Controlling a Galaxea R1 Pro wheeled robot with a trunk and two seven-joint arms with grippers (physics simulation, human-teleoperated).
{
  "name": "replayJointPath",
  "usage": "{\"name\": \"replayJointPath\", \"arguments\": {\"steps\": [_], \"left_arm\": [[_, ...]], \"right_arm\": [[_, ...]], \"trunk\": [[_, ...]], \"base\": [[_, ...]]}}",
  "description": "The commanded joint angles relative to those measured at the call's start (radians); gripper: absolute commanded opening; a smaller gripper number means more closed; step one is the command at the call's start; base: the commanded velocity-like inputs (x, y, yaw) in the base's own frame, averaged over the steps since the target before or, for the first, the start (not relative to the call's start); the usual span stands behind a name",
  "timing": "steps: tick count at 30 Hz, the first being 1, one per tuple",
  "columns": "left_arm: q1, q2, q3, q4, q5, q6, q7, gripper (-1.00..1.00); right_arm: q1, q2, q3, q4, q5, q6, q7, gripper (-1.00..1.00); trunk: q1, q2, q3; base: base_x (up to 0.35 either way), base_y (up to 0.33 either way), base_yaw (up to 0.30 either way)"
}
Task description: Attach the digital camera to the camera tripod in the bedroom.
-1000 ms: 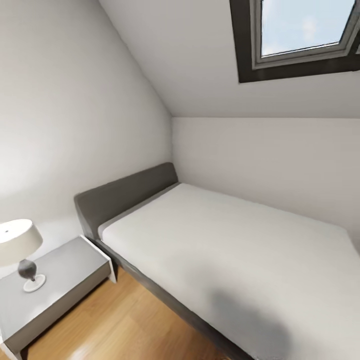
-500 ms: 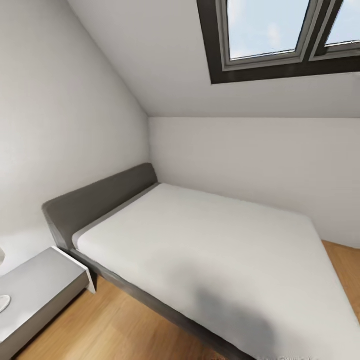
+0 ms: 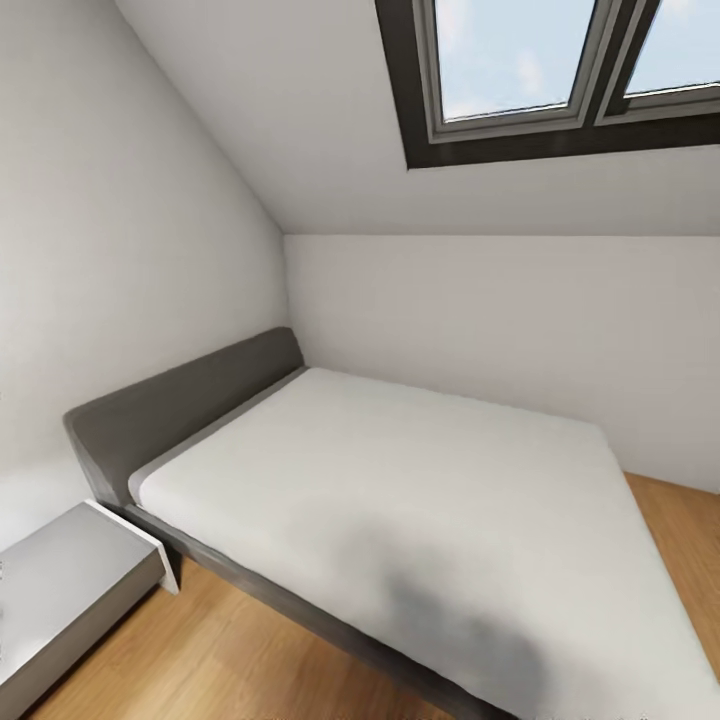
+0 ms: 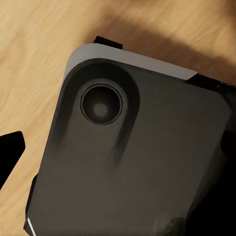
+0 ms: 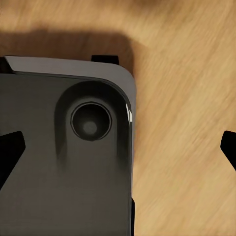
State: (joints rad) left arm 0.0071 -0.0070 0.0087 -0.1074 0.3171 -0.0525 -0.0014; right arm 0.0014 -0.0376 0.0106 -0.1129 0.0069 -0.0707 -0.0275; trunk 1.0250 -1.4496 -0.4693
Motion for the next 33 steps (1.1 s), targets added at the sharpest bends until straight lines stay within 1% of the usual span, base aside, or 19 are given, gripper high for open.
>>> {"name": "replayJointPath", "arguments": {"steps": [1,8,25,33], "left_arm": [[0.001,0.000,0.000,-0.002,0.005,-0.001,0.000,1.00],[0.001,-0.001,0.000,-0.002,0.005,-0.001,0.000,1.00],[0.001,0.001,0.000,-0.002,0.006,-0.001,0.000,1.00],[0.001,0.000,0.001,-0.002,0.007,-0.001,0.000,1.00]], "right_arm": [[0.000,0.000,0.001,-0.001,0.001,-0.002,-0.002,1.00],[0.000,-0.001,0.002,-0.001,0.001,-0.001,-0.003,1.00],[0.000,0.000,0.003,0.000,0.001,-0.001,-0.003,1.00],[0.000,-0.001,0.002,0.000,0.000,-0.001,-0.003,1.00]], "trunk": [[0.000,0.000,-0.001],[0.000,0.000,-0.001],[0.000,0.000,-0.001],[0.000,0.000,-0.001]], "base": [[-0.065,0.064,-0.011],[-0.153,0.146,-0.005],[-0.217,0.209,-0.001],[-0.070,0.070,0.000]]}}
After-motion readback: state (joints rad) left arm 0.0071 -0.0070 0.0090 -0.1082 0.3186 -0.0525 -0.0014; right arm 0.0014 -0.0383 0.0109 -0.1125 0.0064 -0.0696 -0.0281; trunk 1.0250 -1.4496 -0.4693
